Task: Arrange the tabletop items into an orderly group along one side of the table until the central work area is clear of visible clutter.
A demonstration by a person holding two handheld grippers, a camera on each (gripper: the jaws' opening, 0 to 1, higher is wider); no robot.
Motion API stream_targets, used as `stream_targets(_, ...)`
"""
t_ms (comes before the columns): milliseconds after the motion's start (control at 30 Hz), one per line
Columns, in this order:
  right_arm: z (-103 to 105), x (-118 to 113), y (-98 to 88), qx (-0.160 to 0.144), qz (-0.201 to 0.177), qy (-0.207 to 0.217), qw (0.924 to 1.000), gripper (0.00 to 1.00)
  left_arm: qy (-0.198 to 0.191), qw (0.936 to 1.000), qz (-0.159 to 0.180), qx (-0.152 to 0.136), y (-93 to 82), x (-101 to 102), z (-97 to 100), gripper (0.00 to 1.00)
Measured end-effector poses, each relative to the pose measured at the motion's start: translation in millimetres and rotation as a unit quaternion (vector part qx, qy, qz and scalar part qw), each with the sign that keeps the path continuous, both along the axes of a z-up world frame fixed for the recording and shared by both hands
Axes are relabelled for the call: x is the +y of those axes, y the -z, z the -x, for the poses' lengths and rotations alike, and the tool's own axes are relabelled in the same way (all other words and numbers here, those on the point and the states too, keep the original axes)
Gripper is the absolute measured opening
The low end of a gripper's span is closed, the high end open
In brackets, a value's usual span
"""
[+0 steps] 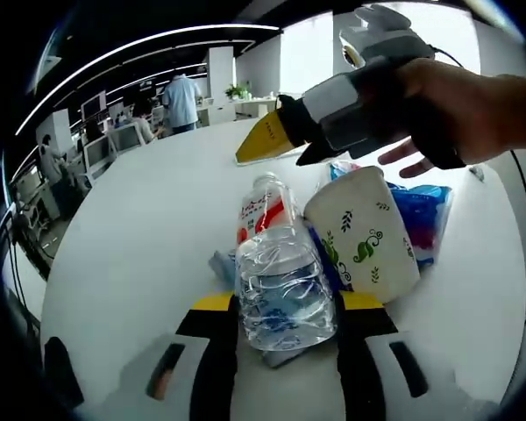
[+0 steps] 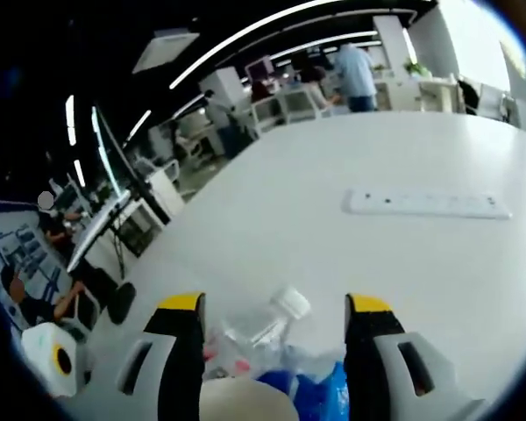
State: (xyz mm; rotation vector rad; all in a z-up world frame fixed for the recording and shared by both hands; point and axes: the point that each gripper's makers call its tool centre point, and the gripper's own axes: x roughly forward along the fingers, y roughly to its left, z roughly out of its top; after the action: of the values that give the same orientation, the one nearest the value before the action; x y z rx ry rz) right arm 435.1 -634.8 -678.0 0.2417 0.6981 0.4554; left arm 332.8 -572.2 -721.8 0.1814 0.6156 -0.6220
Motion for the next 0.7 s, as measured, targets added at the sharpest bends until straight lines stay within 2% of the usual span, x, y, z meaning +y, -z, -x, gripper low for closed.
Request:
stream_targets(567,1.3,8.8,10.1,0.021,0.0,-0.001,0.9998,0.58,-0.001,1.0,0.003,0.001,0.0,-0.7,-0.3,0.43)
stream_targets(700,2.1,10.1,15.9,0.037,0.002,0.002,0.9993,0.56,0.0,1.0,0.0,-0.001,0.2,-1.0,-0.4,0.43)
